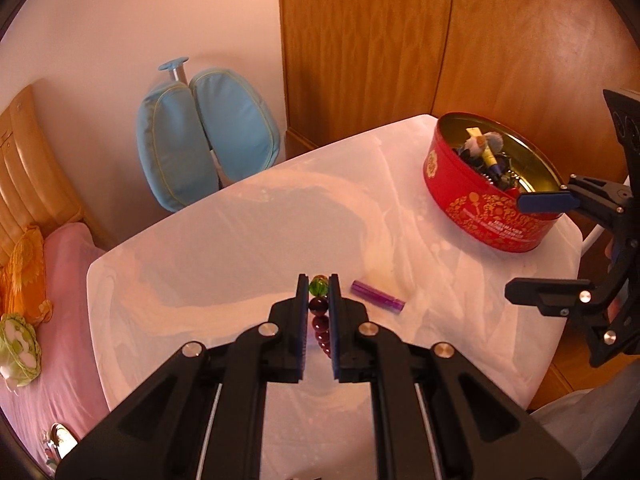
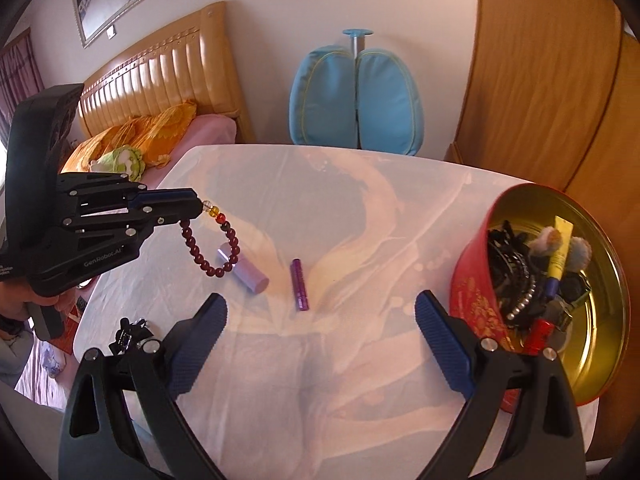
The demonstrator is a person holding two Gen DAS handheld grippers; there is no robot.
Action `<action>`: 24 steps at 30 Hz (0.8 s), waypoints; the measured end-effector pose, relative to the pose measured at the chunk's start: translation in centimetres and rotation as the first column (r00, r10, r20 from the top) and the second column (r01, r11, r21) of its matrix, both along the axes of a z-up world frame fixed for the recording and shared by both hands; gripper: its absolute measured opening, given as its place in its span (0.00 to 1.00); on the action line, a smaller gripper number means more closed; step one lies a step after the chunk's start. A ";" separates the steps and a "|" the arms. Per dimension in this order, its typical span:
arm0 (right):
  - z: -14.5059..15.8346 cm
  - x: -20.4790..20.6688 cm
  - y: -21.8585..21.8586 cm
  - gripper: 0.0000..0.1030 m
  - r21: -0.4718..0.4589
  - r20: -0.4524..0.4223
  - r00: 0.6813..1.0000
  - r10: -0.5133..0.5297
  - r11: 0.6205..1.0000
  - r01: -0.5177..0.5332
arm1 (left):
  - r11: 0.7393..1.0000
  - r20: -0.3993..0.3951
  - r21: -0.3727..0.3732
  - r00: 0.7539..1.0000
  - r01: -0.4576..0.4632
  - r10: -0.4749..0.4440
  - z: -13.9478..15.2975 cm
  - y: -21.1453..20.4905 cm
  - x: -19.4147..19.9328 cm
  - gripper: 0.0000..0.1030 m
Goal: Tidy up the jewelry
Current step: 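Carry the red bead bracelet with the left gripper over the tin, then lower the bracelet into the red tin and open the left gripper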
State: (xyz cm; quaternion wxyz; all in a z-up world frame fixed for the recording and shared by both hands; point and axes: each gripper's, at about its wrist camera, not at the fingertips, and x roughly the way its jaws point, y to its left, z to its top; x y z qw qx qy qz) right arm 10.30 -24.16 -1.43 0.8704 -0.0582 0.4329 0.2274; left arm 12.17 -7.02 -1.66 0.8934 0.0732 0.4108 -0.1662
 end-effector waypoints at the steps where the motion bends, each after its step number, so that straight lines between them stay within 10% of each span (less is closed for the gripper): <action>1: 0.2 0.1 -1.0 0.93 0.005 0.004 1.000 -0.017 1.000 0.017 | 1.000 0.006 -0.001 1.000 0.013 -0.013 0.3 -0.9 0.1 0.09; 24: 0.2 1.3 -23.0 0.93 0.067 0.010 0.905 -0.426 0.903 0.424 | 0.918 0.053 0.006 0.917 0.396 -0.395 4.7 -23.1 6.5 0.09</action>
